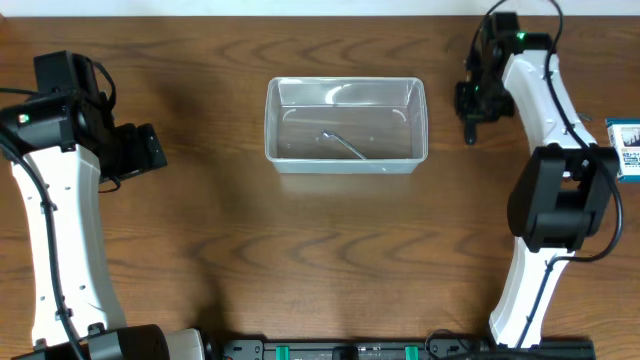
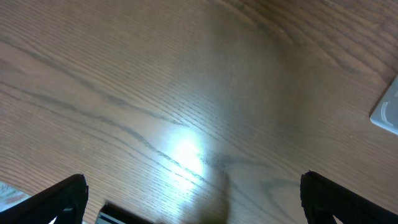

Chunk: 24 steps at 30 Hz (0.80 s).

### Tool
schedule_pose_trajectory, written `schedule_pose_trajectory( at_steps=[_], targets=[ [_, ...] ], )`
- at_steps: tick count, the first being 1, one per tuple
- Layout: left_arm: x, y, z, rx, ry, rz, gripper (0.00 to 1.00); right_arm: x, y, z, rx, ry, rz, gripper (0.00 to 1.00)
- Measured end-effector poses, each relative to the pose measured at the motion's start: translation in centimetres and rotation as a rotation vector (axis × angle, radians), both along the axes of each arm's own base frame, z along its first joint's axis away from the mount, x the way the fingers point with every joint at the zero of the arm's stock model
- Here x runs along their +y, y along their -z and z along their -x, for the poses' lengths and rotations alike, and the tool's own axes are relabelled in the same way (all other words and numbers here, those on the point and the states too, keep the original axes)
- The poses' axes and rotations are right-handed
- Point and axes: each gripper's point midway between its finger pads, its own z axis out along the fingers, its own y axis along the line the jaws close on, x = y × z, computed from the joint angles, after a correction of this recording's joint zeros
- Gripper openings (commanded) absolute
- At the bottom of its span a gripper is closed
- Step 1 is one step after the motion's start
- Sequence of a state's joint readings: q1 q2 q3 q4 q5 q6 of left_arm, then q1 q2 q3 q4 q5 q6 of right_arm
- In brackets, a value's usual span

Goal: Pack container
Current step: 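Lift the screwdriver and carry it left over the container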

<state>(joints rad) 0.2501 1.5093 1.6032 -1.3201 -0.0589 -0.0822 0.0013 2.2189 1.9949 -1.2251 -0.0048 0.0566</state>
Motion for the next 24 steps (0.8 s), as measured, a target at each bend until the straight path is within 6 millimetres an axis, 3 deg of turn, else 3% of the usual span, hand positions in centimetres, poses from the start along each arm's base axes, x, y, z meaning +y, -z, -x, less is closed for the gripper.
schedule_pose_trajectory(
  at_steps=[6,9,13,20,24],
  targets=[
    [0.0,0.0,0.0,0.000,0.000,0.000,0.98,1.8,-7.0,-2.2,-0.131,-0.142,0.024,0.02],
    [0.0,0.0,0.0,0.000,0.000,0.000,0.98,4.8,-10.5,-2.7,-0.206,-0.270,0.036,0.04],
    [0.0,0.0,0.0,0.000,0.000,0.000,0.98,9.8,-13.6,-2.1,-0.274,-0.443,0.044,0.03],
    [0.0,0.0,0.0,0.000,0.000,0.000,0.98,19.0,-14.3,1.4,-0.277,-0.745,0.043,0.01],
    [0.0,0.0,0.0,0.000,0.000,0.000,0.98,22.3,-14.2,3.2,-0.272,-0.873,0.042,0.01]
  ],
)
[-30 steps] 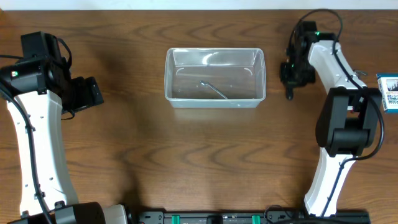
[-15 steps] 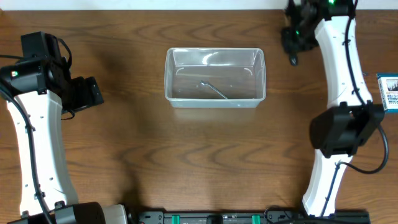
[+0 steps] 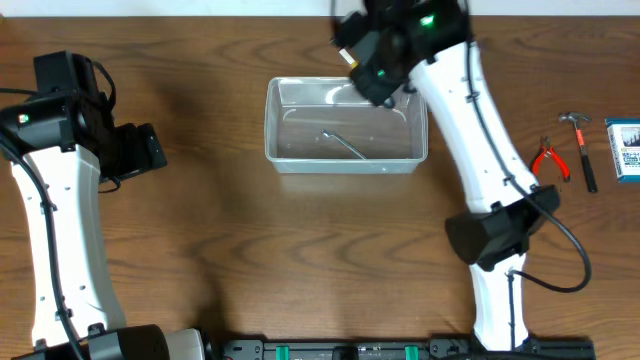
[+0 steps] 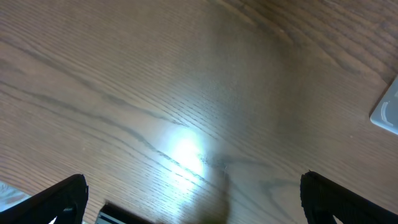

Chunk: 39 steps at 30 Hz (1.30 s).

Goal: Pack container
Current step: 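Lift the screwdriver and carry it left over the container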

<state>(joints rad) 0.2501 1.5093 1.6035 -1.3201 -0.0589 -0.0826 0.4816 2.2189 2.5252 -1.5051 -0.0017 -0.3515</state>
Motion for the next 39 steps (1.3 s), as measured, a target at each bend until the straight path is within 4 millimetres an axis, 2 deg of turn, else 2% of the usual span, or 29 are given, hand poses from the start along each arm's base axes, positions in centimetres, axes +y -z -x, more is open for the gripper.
schedule_pose_trajectory(
  at_steps=[4,9,23,31,39],
  targets=[
    [0.0,0.0,0.0,0.000,0.000,0.000,0.98,1.1,0.0,0.7,-0.001,-0.047,0.008,0.02],
    [0.0,0.0,0.0,0.001,0.000,0.000,0.98,1.1,0.9,1.1,0.027,-0.054,0.022,0.01],
    [0.0,0.0,0.2,0.008,0.000,0.002,0.98,0.5,9.0,2.1,0.170,-0.062,0.099,0.01],
    [-0.1,0.1,0.3,0.014,0.000,0.004,0.98,0.2,11.2,1.6,0.175,-0.052,0.100,0.03],
    [-0.1,0.1,0.3,0.014,0.000,0.004,0.98,-1.3,12.2,0.2,0.160,-0.008,0.087,0.05]
  ],
)
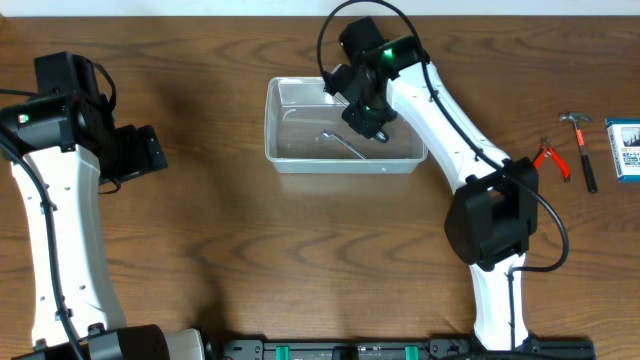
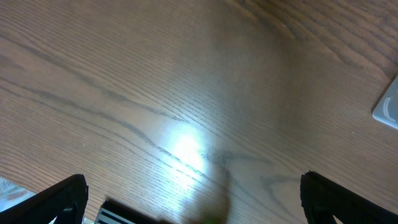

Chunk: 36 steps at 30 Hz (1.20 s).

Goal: Pack container
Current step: 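Lift the screwdriver and carry it left over the container, then lower the screwdriver into the container and open the right gripper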

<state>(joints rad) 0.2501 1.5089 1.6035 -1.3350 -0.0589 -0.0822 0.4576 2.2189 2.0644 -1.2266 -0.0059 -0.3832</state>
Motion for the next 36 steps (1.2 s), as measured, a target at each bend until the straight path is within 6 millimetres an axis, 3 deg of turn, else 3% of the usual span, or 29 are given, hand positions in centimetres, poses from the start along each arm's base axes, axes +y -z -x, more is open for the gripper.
schedule_pose_trajectory(
  at_steps=[22,29,36],
  targets=[
    [0.0,0.0,0.0,0.000,0.000,0.000,0.98,-1.5,5.2,2.0,0.108,0.035,0.004,0.12],
    [0.0,0.0,0.0,0.000,0.000,0.000,0.98,-1.4,5.3,1.9,0.106,0.038,0.000,0.24],
    [0.0,0.0,0.0,0.000,0.000,0.000,0.98,-1.4,5.3,1.8,0.099,0.039,-0.004,0.26]
  ],
)
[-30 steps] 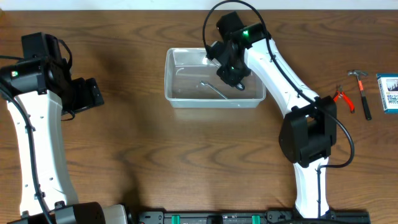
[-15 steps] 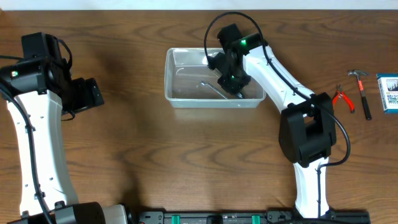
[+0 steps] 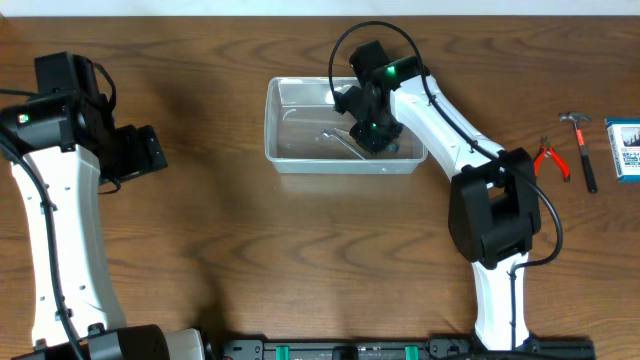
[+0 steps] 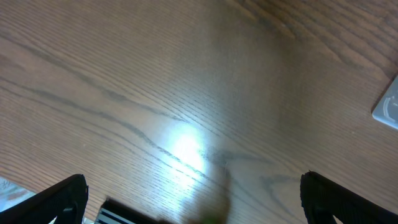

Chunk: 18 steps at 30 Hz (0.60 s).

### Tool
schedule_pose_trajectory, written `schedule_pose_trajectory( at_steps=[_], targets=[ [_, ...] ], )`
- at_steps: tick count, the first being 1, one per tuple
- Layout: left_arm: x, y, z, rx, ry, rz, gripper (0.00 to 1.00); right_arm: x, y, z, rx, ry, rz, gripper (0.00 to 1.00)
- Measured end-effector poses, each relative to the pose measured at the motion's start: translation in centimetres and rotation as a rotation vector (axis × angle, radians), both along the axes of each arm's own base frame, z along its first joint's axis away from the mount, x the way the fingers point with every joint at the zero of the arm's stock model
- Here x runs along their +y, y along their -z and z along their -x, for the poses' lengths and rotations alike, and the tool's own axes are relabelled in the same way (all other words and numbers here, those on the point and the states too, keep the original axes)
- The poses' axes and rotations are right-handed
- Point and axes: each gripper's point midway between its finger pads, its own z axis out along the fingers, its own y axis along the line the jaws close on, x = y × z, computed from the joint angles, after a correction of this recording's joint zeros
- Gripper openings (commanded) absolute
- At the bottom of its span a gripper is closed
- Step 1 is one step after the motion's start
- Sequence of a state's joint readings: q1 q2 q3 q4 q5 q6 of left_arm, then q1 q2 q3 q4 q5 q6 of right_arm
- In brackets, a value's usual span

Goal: Pack container
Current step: 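Lower the screwdriver into the container and open the right gripper, then lift the right gripper and move it right toward the pliers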

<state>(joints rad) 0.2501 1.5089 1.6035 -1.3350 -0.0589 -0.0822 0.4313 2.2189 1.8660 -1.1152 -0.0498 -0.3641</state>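
The clear plastic container (image 3: 300,160) stands at the far middle of the table, with a slim silver metal tool (image 3: 341,144) lying on its floor. My right gripper (image 3: 368,130) reaches down inside the container, just right of that tool; its jaws are hidden under the wrist, so their state does not show. My left gripper (image 3: 148,150) hangs over bare wood well left of the container. In the left wrist view the left gripper (image 4: 193,202) is open and holds nothing, with its fingers (image 4: 65,199) far apart. A corner of the container (image 4: 388,111) shows at the right edge.
Red-handled pliers (image 3: 549,160), a small hammer (image 3: 581,150) and a blue box (image 3: 626,150) lie at the table's right edge. The right arm (image 3: 450,120) stretches from the front right across to the container.
My right gripper has shifted a little right and towards the front inside the container, and now sits beside the silver tool. The left arm has not moved.
The right gripper was first off the container's right end, with its arm covering the tools at the right. Then it stood over the container's far rim, then within the container, and now by the silver tool. The left gripper stayed open over bare wood throughout.
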Motion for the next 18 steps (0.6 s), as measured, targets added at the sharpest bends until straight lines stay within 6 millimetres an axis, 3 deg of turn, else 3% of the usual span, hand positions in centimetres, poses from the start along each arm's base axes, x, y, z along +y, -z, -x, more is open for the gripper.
schedule_pose_trajectory(
  at_steps=[12,18],
  targets=[
    [0.0,0.0,0.0,0.001,0.000,0.000,0.98,0.3,-0.7,-0.6,-0.016,0.049,-0.014,0.31],
    [0.0,0.0,0.0,0.002,0.000,0.000,0.98,0.9,-6.2,-2.2,-0.077,0.110,-0.057,0.37]
  ],
)
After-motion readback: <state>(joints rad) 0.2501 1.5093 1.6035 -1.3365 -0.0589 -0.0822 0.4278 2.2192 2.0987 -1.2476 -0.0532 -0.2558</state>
